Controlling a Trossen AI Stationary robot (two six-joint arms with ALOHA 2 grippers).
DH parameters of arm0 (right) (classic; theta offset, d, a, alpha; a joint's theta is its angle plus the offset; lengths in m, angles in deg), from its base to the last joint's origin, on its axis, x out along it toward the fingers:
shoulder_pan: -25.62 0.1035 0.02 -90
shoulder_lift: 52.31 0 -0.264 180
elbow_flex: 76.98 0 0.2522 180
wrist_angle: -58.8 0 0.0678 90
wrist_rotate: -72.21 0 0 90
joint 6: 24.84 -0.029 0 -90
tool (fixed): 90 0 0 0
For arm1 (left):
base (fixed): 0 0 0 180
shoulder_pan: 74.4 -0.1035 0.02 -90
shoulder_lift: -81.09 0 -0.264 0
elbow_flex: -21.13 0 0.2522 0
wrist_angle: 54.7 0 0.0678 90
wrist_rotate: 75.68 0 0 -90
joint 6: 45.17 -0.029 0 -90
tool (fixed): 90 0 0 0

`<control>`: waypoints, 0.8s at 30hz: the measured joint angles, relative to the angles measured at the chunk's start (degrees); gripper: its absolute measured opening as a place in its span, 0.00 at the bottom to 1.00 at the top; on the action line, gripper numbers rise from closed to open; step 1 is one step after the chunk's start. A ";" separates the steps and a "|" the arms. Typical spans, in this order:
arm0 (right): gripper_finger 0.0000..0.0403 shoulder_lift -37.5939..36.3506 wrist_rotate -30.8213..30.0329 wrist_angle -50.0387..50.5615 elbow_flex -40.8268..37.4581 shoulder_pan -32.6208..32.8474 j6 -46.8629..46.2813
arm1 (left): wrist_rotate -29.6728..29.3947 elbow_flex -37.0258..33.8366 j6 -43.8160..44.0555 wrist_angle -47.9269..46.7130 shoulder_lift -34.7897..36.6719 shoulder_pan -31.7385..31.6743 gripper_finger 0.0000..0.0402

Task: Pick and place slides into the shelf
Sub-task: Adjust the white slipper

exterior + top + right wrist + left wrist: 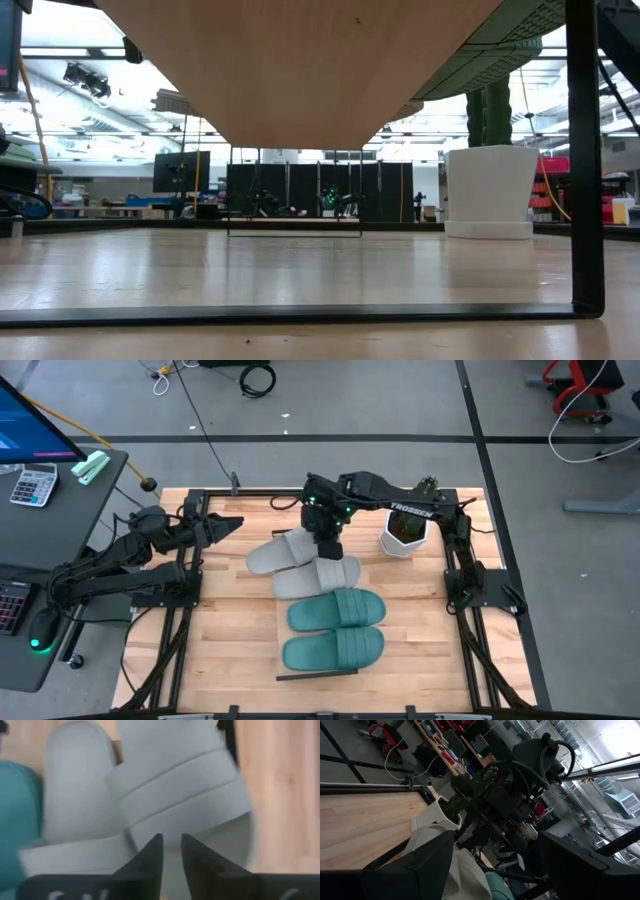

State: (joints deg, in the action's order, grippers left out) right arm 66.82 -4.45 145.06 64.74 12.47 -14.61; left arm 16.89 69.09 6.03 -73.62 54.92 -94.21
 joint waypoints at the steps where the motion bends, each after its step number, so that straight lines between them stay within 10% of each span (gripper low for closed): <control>1: 0.21 0.00 0.87 0.21 0.00 0.03 -2.16 | 0.00 0.00 0.00 0.01 0.00 0.00 0.73; 12: 0.46 -0.09 4.48 -0.16 0.02 -2.29 -23.13 | 0.00 0.00 0.04 0.01 0.00 0.00 0.73; 24: 0.45 -0.25 3.56 -3.90 -4.29 -2.08 -29.64 | 0.02 0.00 0.10 0.15 0.02 0.00 0.73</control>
State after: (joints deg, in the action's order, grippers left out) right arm 66.57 -0.89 141.16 60.45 10.39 -44.25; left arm 16.91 69.09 6.13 -73.48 54.94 -94.21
